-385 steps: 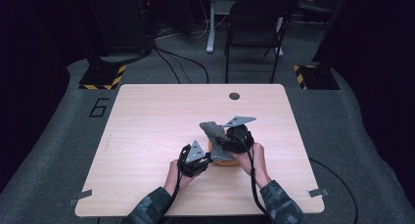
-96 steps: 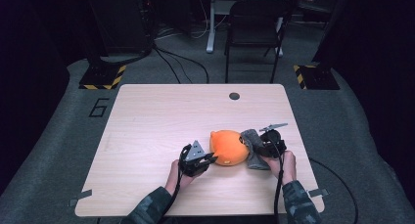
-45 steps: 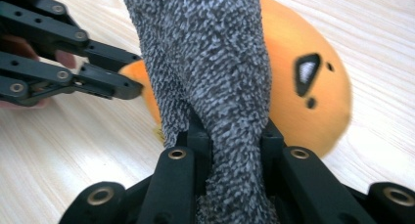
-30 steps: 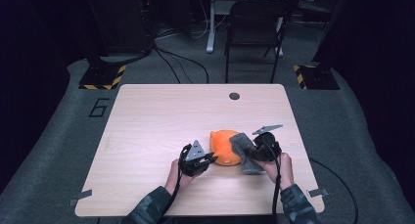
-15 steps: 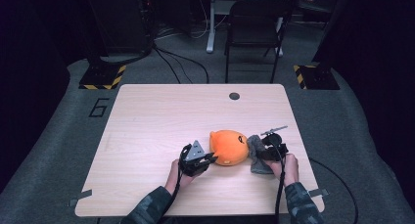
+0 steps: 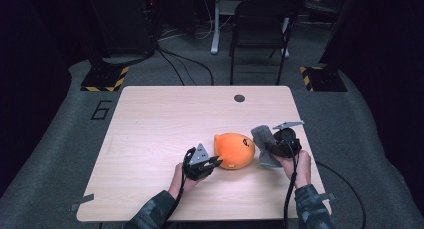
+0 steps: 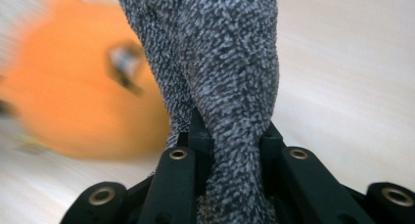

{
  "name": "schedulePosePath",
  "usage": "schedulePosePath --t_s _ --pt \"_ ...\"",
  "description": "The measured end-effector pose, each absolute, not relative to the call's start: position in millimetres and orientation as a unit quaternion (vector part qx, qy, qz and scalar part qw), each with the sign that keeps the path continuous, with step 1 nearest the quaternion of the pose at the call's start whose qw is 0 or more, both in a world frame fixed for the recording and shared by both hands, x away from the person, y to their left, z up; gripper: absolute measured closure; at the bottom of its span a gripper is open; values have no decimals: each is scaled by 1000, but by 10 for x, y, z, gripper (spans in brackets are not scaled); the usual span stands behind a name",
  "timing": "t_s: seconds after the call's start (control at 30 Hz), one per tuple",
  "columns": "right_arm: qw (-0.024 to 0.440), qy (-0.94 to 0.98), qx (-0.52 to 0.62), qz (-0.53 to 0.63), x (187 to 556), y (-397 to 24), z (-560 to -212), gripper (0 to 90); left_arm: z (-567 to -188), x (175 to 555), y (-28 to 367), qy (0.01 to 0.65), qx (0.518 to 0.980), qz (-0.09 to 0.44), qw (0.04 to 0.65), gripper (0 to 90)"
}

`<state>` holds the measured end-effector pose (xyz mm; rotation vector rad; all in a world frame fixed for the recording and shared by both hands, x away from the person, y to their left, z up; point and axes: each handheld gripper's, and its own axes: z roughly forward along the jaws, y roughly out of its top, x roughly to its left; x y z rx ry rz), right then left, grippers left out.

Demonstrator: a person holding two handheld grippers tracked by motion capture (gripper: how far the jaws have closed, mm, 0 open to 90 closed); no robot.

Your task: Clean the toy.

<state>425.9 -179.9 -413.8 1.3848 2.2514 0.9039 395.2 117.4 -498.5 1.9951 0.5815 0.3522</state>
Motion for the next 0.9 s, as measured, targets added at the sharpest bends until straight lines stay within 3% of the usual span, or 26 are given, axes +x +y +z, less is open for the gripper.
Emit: schedulePosePath --t_s 0.2,0.5,0.6,0.77,0.9 --pt "183 833 426 302 4327 -1198 -4164 762 -4998 3956 1191 239 825 152 489 801" --pt "162 832 440 298 4470 -1210 -4286 768 -5015 3965 1203 233 820 157 498 756" --pt "164 832 439 297 4470 -1225 -4292 768 -5008 3954 1196 226 823 162 496 623" --pt "163 832 439 297 4468 -1221 -4291 768 -5071 3868 1141 193 836 236 457 303" --pt "163 832 439 299 4475 -1229 -4295 768 -5121 3870 1146 188 832 251 457 196"
